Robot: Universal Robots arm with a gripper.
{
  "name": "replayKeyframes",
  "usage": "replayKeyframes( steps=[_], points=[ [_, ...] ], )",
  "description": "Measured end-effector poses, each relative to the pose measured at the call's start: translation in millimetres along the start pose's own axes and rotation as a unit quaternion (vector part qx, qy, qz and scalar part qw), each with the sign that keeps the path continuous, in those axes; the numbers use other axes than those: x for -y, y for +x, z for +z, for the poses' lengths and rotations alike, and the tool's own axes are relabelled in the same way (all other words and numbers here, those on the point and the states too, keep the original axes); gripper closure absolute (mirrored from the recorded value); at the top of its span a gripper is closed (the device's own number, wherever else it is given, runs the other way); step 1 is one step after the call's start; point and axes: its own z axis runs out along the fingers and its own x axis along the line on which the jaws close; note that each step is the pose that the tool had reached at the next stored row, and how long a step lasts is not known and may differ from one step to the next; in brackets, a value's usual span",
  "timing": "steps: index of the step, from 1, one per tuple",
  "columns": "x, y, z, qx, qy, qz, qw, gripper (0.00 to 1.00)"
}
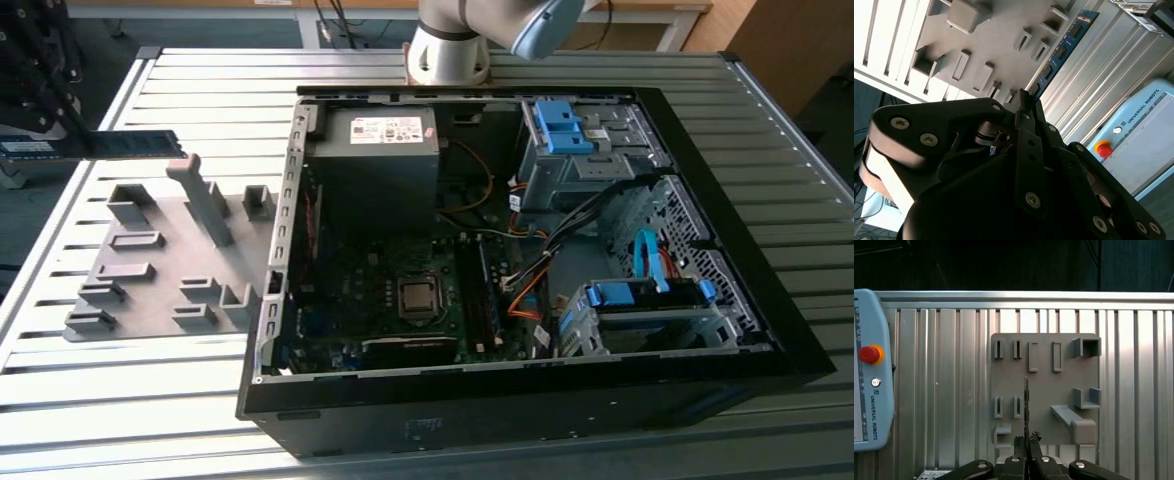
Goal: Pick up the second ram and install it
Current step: 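Pick up the second ram and move it above second insertion slot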
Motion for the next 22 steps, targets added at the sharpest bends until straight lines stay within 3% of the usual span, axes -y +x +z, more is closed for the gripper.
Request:
replayKeyframes(
  steps=[15,22],
  points=[
    [17.3,-0.2,0.2,0.0000,0.0000,0.000,1.0000,0.86],
    [34.5,-0.4,0.8,0.0000,0.0000,0.000,1.0000,0.86]
  ],
)
